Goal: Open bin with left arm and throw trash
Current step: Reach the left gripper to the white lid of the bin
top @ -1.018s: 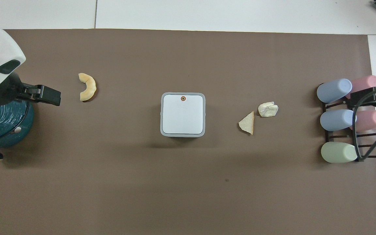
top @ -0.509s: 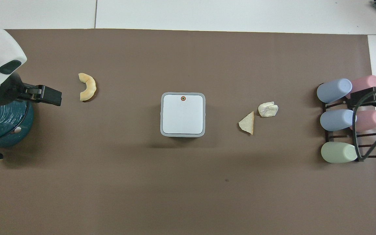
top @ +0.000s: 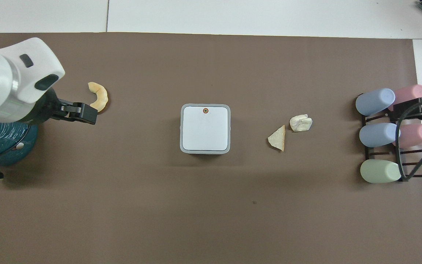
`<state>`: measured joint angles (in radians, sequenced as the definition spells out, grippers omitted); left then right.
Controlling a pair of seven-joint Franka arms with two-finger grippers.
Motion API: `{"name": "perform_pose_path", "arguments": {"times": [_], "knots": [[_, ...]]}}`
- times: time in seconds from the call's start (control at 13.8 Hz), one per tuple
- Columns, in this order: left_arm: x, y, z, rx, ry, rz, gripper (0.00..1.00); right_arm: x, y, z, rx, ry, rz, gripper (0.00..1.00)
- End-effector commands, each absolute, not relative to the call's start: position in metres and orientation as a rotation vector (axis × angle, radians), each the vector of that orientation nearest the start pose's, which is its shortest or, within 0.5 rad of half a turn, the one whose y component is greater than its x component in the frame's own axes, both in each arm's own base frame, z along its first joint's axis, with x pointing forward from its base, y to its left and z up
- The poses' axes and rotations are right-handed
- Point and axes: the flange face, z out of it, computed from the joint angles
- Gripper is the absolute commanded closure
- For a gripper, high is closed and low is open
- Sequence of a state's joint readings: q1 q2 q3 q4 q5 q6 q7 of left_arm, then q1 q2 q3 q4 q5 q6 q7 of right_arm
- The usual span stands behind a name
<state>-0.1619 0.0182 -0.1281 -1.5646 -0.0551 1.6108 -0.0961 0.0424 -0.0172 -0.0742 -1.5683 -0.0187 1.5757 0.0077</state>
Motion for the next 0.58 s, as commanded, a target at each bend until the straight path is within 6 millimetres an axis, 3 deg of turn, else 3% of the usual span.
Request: {"name": "perform_pose_path", "arguments": {"times": [0.0, 0.07, 0.22, 0.51], "knots": [[0.532, -0.212, 0.613, -3.214, 0.199, -0.038, 0.81, 0.547, -0.021, 0.639, -3.145, 0.031, -0.036, 0.00], [0.530, -0.228, 0.611, -3.226, 0.165, -0.062, 1.00, 0.547, -0.021, 0.639, -3.143, 0.031, -0.036, 0.00], [0.533, -0.255, 0.600, -3.251, 0.112, -0.094, 1.00, 0.547, -0.020, 0.639, -3.143, 0.029, -0.036, 0.00], [0.537, -0.325, 0.556, -3.297, 0.017, -0.125, 1.00, 0.547, -0.021, 0.639, -3.145, 0.031, -0.036, 0.00]]}}
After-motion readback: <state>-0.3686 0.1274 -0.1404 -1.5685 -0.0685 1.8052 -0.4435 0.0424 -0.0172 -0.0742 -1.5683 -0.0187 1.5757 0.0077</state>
